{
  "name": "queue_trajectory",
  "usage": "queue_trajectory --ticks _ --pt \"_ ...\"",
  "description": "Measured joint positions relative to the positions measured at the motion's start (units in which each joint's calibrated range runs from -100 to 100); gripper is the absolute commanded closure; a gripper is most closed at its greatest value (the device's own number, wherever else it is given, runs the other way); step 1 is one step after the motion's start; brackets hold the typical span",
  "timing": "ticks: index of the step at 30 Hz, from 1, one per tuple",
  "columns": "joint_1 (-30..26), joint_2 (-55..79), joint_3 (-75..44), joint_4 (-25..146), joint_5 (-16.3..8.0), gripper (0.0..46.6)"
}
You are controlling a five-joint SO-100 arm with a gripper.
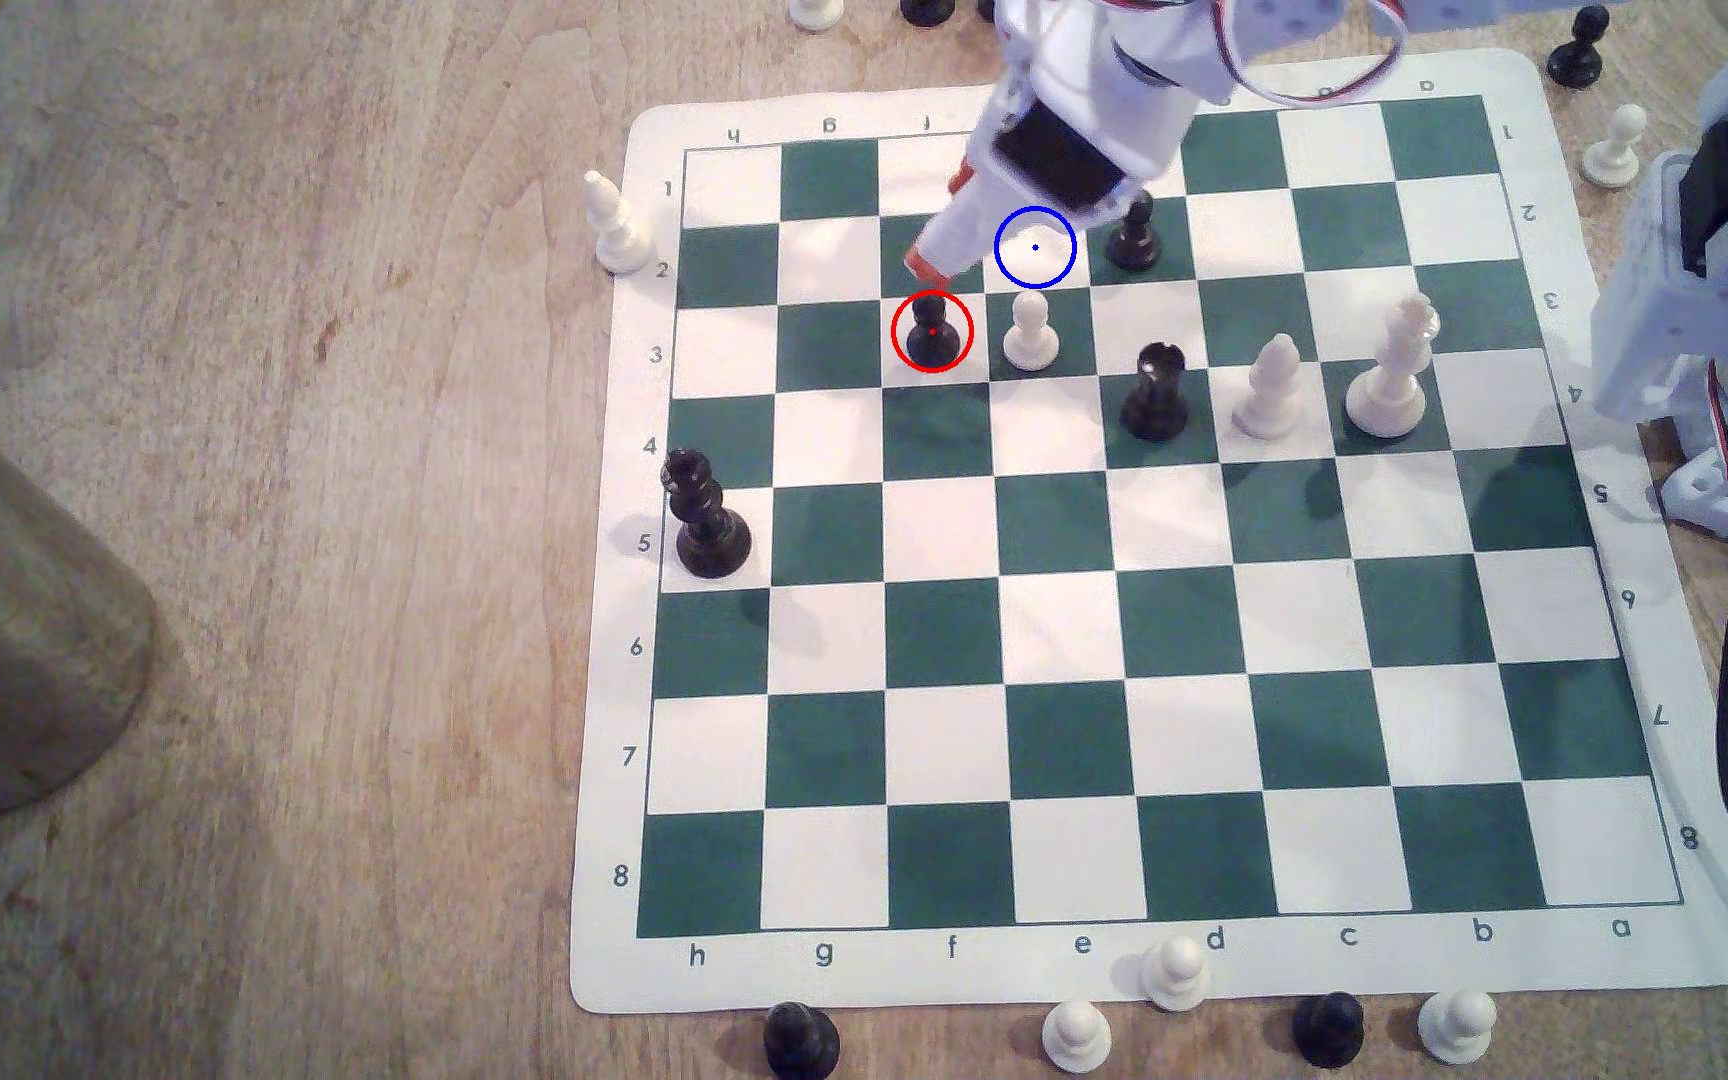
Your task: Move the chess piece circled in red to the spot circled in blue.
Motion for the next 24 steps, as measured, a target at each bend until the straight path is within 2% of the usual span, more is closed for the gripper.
queue_trajectory --ticks 5,24 --pt "0.1 5.9 -4.5 0.6 0.0 31.6" --pt "-0.9 15.5 -6.7 0.8 -0.2 33.2"
